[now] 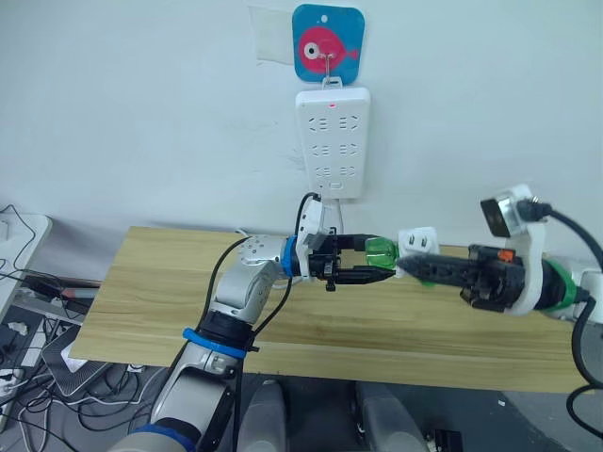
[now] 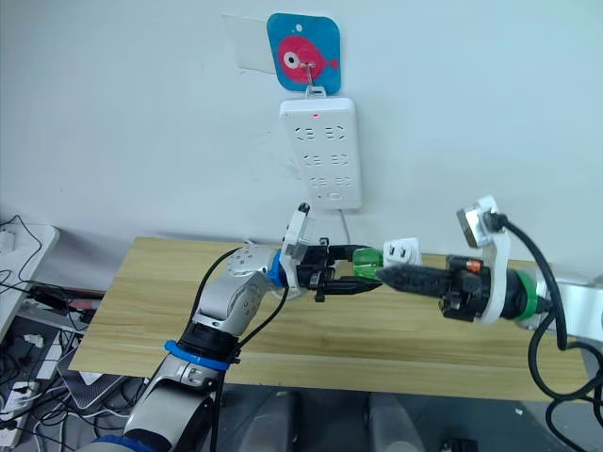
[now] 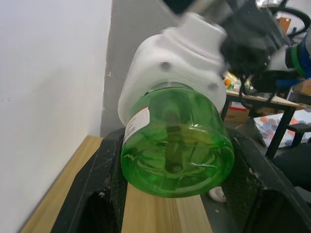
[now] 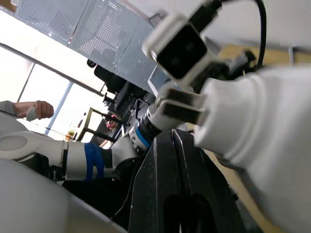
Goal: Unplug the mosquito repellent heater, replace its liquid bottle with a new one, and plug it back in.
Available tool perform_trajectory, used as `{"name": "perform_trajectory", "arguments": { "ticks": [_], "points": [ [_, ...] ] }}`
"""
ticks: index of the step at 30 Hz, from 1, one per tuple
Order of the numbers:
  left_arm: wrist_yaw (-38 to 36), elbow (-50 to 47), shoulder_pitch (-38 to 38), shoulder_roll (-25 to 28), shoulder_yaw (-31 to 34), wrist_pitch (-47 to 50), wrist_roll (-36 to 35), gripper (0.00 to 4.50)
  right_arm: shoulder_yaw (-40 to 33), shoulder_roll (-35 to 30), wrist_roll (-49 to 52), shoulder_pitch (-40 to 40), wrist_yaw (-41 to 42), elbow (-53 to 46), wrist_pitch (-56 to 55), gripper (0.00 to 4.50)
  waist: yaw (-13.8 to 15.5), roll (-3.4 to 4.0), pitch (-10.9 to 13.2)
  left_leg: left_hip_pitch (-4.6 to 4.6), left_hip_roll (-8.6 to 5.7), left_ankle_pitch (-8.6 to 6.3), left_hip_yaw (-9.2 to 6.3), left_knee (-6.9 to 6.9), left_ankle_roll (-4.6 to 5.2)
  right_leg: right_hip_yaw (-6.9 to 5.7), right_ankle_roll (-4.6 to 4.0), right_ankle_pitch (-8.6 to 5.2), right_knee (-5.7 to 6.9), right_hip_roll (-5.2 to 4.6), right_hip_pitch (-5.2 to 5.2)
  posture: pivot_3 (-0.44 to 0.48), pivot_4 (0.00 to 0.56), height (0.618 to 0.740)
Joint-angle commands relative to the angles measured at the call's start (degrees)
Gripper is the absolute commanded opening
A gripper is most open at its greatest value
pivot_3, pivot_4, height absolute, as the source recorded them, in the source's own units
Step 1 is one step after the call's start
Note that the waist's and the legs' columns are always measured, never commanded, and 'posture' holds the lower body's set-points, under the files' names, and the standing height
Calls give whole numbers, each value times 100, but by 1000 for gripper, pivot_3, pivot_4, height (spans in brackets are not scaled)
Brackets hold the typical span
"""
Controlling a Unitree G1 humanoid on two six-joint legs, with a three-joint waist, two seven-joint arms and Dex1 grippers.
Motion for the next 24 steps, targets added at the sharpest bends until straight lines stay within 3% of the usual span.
{"name": "perform_trajectory", "arguments": {
  "ticks": [1, 5, 10, 18, 24],
  "points": [
    [-190, -99, -3, 6, -104, -137, -7, 2235, 35, -45, 151, -445, -188, 129, -42, 43, -4, 0, 0, -1, 0, 0, 0, 0, 0, 0, 0, 0, -2, 0, 0, -59, 238, 740],
    [-371, -115, 17, 72, -167, -141, -9, 2235, 424, -45, 151, -1049, -822, 480, -46, 43, -26, 0, 0, -2, 0, 0, 0, 0, 0, 0, 0, 0, -4, -2, -1, -60, 237, 740],
    [-530, -245, 56, 113, -164, 46, -176, 2235, 775, 65, -754, -1355, -723, 889, 208, 43, -38, 0, 0, -5, 1, 0, -1, -4, 1, -2, -1, 0, -10, -2, -2, -49, 238, 740],
    [-300, -585, 64, 117, 57, 680, -619, 2235, 745, 246, -2045, -795, 93, 1188, 457, 43, -8, 1, 0, -16, 3, -2, -7, -6, 2, -12, -1, 0, -22, -4, -5, -25, 245, 740],
    [271, -375, -92, 0, 280, 871, -564, 2235, 473, 261, -1635, -185, 91, 647, 683, 43, 29, 0, 0, -15, 2, -2, -8, -2, 3, -11, -1, 0, -18, -4, -4, -20, 249, 740]
  ]
}}
